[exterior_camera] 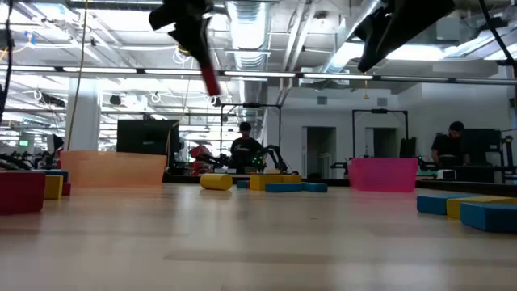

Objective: Sort blocks
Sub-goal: Put the red block into the orange bin, then put the blue block into the red bin

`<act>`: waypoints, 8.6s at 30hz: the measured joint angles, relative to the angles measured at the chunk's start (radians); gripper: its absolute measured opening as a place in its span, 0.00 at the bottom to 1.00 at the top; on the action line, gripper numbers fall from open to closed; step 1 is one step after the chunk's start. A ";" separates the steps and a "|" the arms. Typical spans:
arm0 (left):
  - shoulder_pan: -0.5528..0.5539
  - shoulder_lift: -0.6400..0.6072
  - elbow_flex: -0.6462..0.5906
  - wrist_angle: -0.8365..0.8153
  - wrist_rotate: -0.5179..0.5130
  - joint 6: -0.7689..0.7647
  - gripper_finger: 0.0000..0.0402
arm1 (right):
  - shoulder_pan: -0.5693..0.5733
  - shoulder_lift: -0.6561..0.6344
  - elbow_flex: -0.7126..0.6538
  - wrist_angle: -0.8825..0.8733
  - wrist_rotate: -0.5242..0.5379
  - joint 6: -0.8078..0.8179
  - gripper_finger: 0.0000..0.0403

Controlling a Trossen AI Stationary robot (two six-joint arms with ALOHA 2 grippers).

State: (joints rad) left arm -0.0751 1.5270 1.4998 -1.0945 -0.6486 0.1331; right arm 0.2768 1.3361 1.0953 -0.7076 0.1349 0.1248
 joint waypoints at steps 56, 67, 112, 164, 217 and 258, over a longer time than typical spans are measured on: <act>0.881 0.010 -0.469 0.352 0.541 0.065 0.15 | 0.024 0.001 -0.058 0.065 -0.002 0.039 0.47; 0.881 0.013 -0.470 0.375 0.555 0.063 0.24 | 0.024 0.001 -0.058 0.066 -0.002 0.043 0.47; 0.483 -0.320 -0.354 0.289 0.610 0.004 0.27 | 0.014 0.001 -0.057 0.116 0.000 0.009 0.47; -0.339 -0.331 -0.915 0.867 0.685 -0.458 0.27 | -0.395 0.329 -0.051 0.420 -0.219 -0.306 0.50; -0.503 0.129 -0.590 0.639 0.344 -0.688 0.27 | -0.282 0.328 -0.051 0.500 -0.216 -0.263 0.50; -0.158 0.117 -0.591 0.693 0.427 -0.336 0.54 | -0.238 0.328 -0.052 0.458 -0.212 -0.230 0.50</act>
State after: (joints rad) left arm -0.2331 1.6441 0.9089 -0.4011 -0.2214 -0.2032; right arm 0.0387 1.6642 1.0431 -0.2501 -0.0776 -0.1051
